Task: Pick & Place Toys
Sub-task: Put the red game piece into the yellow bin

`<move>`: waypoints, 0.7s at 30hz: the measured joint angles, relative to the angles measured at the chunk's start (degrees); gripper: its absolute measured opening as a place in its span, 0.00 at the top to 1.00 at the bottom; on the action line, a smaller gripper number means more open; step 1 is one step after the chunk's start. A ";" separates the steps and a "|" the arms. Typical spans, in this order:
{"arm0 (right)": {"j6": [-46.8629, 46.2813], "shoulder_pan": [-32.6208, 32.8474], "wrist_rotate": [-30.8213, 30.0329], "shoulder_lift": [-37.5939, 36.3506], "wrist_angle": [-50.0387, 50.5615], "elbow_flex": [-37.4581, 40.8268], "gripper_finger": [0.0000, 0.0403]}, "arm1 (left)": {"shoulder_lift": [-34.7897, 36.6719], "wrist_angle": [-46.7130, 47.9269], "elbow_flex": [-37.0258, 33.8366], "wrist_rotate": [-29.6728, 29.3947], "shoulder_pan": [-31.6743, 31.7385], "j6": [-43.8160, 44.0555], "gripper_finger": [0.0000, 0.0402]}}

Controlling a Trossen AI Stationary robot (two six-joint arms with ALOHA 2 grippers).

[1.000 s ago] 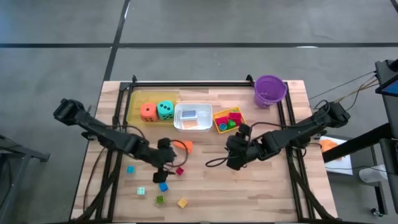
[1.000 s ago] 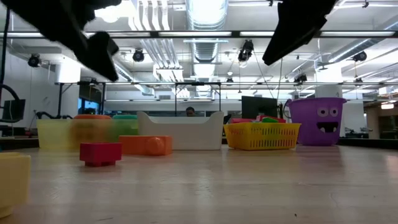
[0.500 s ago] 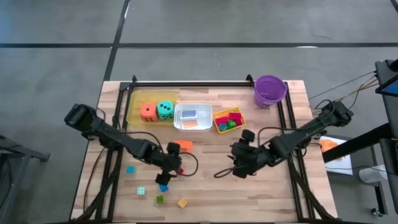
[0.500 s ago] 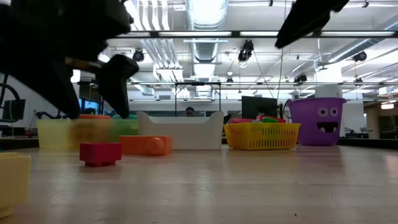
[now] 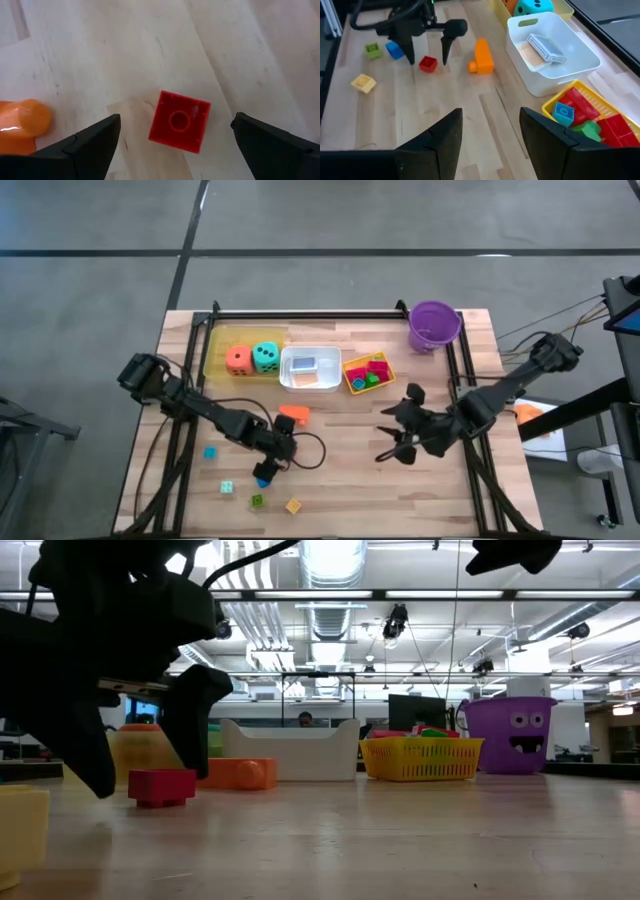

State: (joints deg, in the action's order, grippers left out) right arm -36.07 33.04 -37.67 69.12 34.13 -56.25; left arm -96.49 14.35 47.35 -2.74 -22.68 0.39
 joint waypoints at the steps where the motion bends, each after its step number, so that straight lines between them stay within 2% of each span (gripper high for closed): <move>1: 0.01 0.00 0.00 -0.73 -0.77 0.84 0.52 | -0.01 0.05 0.00 0.00 0.03 0.02 0.06; 5: 0.01 0.00 0.00 -3.27 -3.52 4.22 0.52 | -0.04 -0.02 0.00 0.02 0.14 0.21 0.11; 15: 0.04 -0.42 0.00 -4.36 -11.52 9.63 0.52 | -0.04 -2.58 0.00 -1.77 0.35 0.06 0.39; 21: 0.04 -0.60 -0.05 -4.00 -13.29 9.84 0.52 | -0.70 -2.64 0.00 -2.21 0.82 -0.61 0.45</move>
State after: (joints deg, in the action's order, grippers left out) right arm -36.03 32.43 -37.72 65.12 20.84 -46.41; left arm -97.18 11.71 47.35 -4.95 -21.87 -0.22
